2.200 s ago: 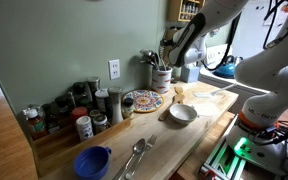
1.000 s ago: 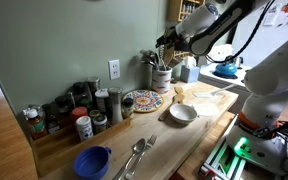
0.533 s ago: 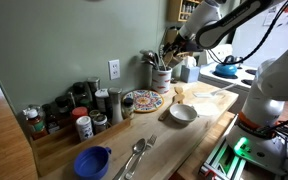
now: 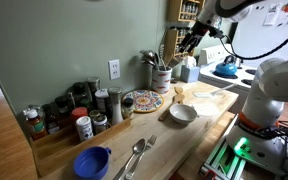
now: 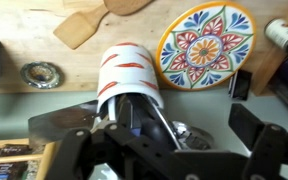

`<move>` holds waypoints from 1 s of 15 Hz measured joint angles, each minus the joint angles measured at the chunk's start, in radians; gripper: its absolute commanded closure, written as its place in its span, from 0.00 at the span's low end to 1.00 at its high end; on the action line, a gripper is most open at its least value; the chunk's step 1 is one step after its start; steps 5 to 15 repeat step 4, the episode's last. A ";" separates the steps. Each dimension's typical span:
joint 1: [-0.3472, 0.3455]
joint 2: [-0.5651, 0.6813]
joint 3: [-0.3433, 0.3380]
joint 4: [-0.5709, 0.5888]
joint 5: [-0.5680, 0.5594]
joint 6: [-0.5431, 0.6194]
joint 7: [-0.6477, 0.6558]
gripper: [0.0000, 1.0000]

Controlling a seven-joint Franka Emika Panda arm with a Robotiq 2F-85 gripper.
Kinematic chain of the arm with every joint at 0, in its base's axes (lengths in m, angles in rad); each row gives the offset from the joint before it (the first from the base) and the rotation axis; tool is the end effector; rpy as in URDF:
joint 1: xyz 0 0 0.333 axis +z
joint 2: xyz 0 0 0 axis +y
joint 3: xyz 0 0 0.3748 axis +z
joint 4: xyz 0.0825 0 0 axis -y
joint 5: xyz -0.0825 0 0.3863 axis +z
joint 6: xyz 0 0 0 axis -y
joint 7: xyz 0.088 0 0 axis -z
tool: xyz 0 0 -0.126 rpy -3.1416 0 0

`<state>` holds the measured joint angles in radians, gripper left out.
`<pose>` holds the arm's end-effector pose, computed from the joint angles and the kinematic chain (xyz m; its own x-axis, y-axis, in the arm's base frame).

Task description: Place the white object in the utensil holder

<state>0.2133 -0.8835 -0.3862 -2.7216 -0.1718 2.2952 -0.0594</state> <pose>0.2966 -0.0741 0.5170 0.9071 0.0158 0.4206 0.0665 -0.9921 -0.1061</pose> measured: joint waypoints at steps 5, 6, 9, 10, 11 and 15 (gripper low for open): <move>-0.006 -0.069 0.088 0.022 0.144 -0.208 -0.173 0.00; -0.006 -0.069 0.088 0.022 0.144 -0.208 -0.173 0.00; -0.006 -0.069 0.088 0.022 0.144 -0.208 -0.173 0.00; -0.006 -0.069 0.088 0.022 0.144 -0.208 -0.173 0.00; -0.006 -0.069 0.088 0.022 0.144 -0.208 -0.173 0.00; -0.006 -0.069 0.088 0.022 0.144 -0.208 -0.173 0.00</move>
